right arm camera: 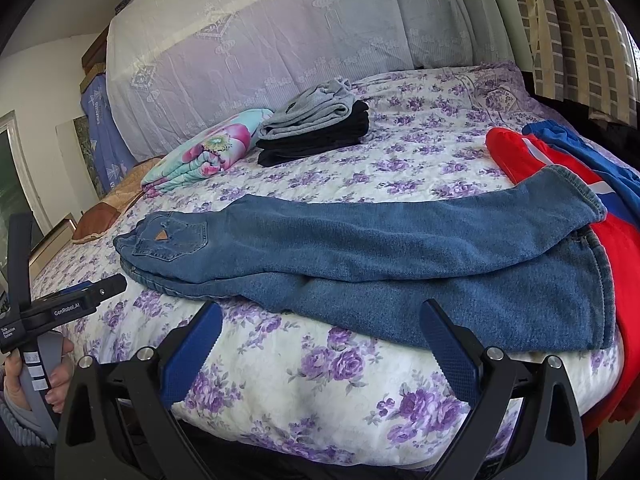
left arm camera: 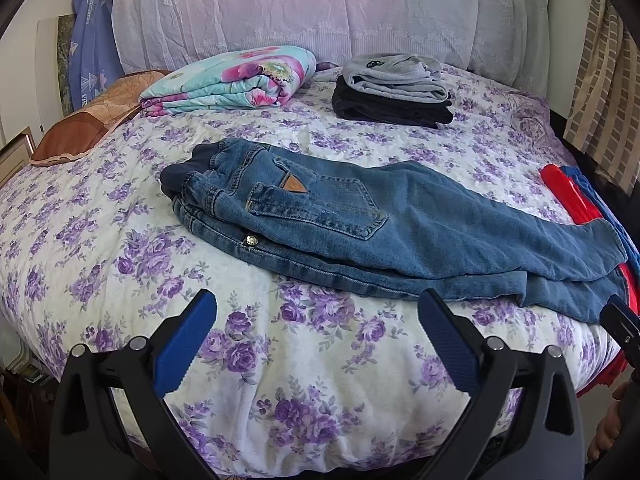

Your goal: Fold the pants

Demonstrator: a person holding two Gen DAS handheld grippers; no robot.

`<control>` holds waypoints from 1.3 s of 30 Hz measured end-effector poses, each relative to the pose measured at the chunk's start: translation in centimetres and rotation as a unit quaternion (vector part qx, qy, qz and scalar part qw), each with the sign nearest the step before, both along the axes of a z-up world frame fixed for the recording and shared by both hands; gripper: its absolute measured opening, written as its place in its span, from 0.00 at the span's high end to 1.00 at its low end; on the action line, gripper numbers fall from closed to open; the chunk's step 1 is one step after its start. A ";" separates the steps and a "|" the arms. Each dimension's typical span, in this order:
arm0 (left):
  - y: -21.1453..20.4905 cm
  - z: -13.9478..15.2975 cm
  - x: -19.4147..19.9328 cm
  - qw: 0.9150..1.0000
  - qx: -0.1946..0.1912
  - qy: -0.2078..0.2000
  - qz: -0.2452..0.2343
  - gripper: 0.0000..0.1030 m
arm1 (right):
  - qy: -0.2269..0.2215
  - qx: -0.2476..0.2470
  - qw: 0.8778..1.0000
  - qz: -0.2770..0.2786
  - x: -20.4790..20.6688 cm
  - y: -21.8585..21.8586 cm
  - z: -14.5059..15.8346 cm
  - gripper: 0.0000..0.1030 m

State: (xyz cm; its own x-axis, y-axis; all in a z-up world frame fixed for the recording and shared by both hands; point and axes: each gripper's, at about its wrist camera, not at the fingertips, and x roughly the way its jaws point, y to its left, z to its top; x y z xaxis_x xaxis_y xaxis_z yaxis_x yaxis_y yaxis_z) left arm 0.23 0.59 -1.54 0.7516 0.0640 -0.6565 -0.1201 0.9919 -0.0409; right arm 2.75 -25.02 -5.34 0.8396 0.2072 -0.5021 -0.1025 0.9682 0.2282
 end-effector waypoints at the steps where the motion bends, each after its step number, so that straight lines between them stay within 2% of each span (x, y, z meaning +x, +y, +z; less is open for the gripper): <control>1: 0.0 0.0 0.1 1.000 -0.001 0.000 0.000 0.04 | 0.000 0.000 1.000 0.000 0.0 0.0 0.0 0.04; 39: 0.0 0.0 0.2 1.000 -0.004 0.004 0.000 0.04 | 0.005 0.002 1.000 0.001 0.2 -0.2 0.0 0.04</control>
